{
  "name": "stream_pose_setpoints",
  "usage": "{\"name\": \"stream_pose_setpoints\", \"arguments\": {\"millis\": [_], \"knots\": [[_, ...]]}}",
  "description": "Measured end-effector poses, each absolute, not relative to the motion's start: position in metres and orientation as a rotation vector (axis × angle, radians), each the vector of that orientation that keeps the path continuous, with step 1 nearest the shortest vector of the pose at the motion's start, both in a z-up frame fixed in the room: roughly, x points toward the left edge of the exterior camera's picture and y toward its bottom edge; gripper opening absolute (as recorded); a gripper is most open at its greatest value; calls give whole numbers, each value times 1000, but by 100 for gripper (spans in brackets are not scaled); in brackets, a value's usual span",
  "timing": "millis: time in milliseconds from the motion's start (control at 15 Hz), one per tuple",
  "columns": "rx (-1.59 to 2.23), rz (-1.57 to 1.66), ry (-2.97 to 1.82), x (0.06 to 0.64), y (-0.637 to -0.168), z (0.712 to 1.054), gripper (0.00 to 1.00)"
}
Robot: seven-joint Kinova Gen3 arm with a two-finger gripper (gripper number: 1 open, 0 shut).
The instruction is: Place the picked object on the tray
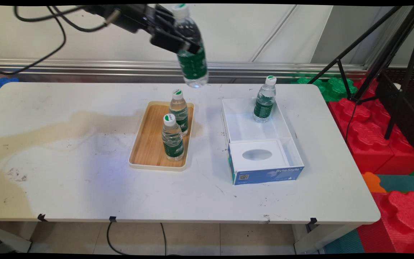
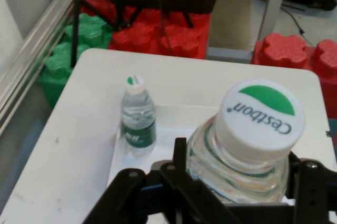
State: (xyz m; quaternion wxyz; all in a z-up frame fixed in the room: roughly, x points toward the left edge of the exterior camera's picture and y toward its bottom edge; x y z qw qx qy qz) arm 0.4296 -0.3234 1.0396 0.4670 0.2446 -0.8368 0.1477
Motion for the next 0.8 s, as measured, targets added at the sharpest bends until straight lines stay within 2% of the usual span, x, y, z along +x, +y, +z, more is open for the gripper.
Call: {"name": "stream_pose_setpoints", "arguments": {"millis": [533, 800], "knots": [[684, 435, -2056, 486, -323, 1051, 0], [724, 467, -2074, 505, -340, 1036, 0]]}}
